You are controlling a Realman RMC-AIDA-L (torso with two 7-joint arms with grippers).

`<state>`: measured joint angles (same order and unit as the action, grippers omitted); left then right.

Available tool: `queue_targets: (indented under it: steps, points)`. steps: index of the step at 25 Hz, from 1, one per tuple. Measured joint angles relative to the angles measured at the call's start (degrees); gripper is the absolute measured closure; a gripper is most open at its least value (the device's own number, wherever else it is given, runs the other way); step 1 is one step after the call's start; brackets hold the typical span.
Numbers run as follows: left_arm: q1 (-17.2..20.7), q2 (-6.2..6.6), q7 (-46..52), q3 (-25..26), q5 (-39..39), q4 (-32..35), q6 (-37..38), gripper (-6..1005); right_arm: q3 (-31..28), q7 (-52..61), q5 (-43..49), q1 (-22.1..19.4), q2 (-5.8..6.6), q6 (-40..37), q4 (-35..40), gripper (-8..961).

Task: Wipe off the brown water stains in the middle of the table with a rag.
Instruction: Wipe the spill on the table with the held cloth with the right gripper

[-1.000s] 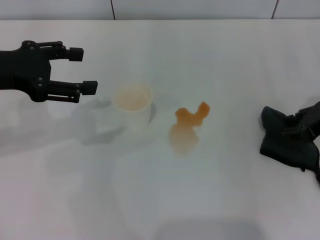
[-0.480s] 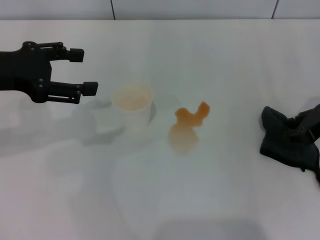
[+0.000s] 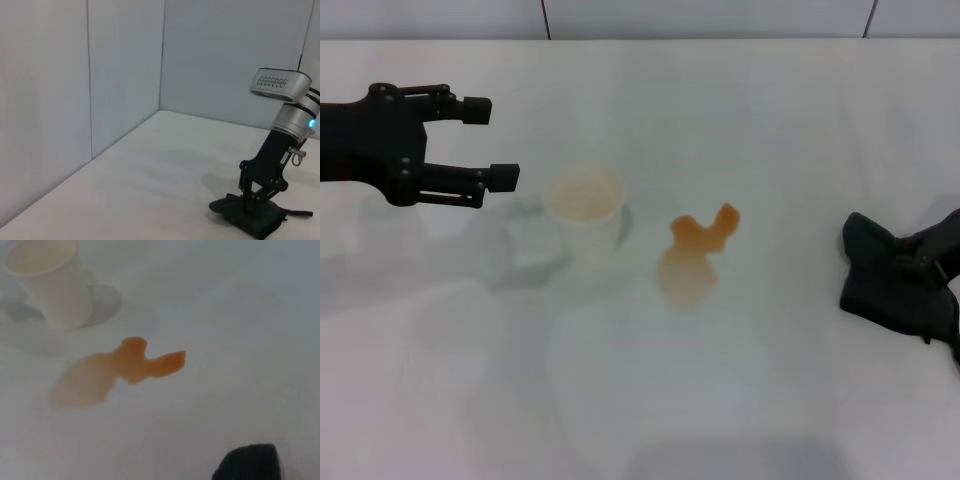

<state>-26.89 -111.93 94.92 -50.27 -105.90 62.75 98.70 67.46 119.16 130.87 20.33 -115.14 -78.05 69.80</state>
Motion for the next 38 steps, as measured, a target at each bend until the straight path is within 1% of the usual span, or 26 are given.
queue_targets:
  steps: [1, 9, 15, 18, 20, 25, 31, 38]
  points:
    - [0.0, -0.02, 0.0, 0.0, 0.0, 0.0, 0.0, 122, 0.02, 0.18, 0.0, 0.03, -0.01, -0.06, -0.01, 767]
    - [0.0, -0.04, 0.0, 0.11, 0.0, 0.0, 0.23, 122, 0.95, 1.45, -0.62, 0.36, -0.06, -0.54, 0.58, 865]
    - [0.09, -0.04, -0.99, 0.12, 0.0, 0.0, 0.27, 122, 5.11, 3.71, -1.77, 2.13, -0.15, -0.53, 1.14, 883]
    - [0.32, -0.03, -1.44, 0.08, 0.0, 0.0, 0.34, 122, 8.9, 6.21, -3.21, 4.01, -0.22, -0.82, 1.72, 883]
    - [0.4, 0.0, -1.56, 0.02, 0.0, 0.0, 0.35, 122, 10.15, 6.89, -3.82, 4.67, -0.25, -0.9, 1.83, 883]
    - [0.44, -0.01, -2.03, 0.06, 0.0, -0.01, 0.36, 122, 15.45, 9.36, -6.51, 7.25, -0.26, -1.15, 2.22, 883]
    - [0.48, -0.2, -1.81, 0.0, 0.01, 0.0, 0.36, 122, 21.49, 10.23, -10.18, 7.61, -0.35, -1.4, 2.68, 883]
    - [0.4, -0.72, -1.78, 0.0, 0.17, 0.0, 0.45, 122, 26.35, 11.12, -13.19, 8.16, -0.56, -1.44, 3.15, 883]
